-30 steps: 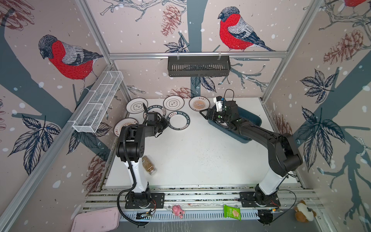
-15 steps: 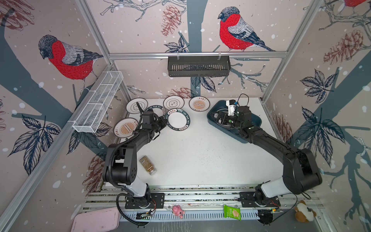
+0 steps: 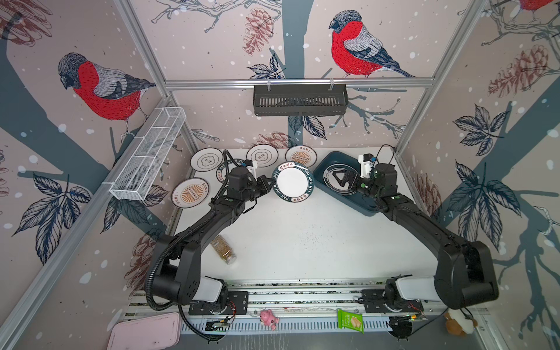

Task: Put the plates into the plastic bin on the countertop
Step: 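Grasp and lift the green-rimmed plate with the left gripper while the right approaches, then grasp the green-rimmed plate rim with the right gripper and open the left gripper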

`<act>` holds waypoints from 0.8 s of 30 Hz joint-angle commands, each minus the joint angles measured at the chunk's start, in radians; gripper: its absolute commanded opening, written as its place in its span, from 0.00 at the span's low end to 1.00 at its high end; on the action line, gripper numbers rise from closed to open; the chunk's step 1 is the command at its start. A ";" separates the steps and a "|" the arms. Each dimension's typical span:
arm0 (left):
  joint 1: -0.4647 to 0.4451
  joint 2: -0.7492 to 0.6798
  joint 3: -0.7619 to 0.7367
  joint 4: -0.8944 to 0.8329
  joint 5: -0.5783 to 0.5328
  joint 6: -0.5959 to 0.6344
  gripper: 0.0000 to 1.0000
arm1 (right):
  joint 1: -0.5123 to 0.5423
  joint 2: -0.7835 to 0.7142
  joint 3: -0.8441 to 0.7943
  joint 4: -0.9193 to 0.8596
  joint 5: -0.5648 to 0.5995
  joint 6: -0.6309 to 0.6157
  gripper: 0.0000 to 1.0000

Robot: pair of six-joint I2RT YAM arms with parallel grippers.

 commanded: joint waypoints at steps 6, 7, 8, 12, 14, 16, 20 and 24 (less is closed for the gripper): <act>-0.081 0.071 0.076 0.150 0.083 -0.056 0.01 | -0.007 -0.030 -0.009 -0.011 -0.084 -0.009 0.98; -0.088 0.085 0.091 0.155 0.091 -0.058 0.01 | -0.007 -0.034 -0.012 -0.009 -0.086 -0.008 0.98; -0.094 0.099 0.107 0.152 0.093 -0.056 0.02 | -0.007 -0.037 -0.013 -0.004 -0.089 -0.006 0.97; -0.111 0.146 0.156 0.168 0.117 -0.066 0.01 | -0.007 -0.033 -0.015 -0.003 -0.096 -0.008 0.93; -0.118 0.165 0.173 0.183 0.131 -0.075 0.01 | -0.009 -0.028 -0.015 -0.003 -0.094 -0.005 0.91; -0.123 0.182 0.189 0.182 0.132 -0.073 0.01 | -0.010 -0.020 -0.014 -0.001 -0.096 0.000 0.89; -0.125 0.211 0.210 0.184 0.146 -0.078 0.02 | -0.009 0.011 -0.005 0.007 -0.100 0.010 0.80; -0.125 0.234 0.228 0.182 0.156 -0.078 0.01 | -0.009 0.044 0.010 0.028 -0.130 0.031 0.61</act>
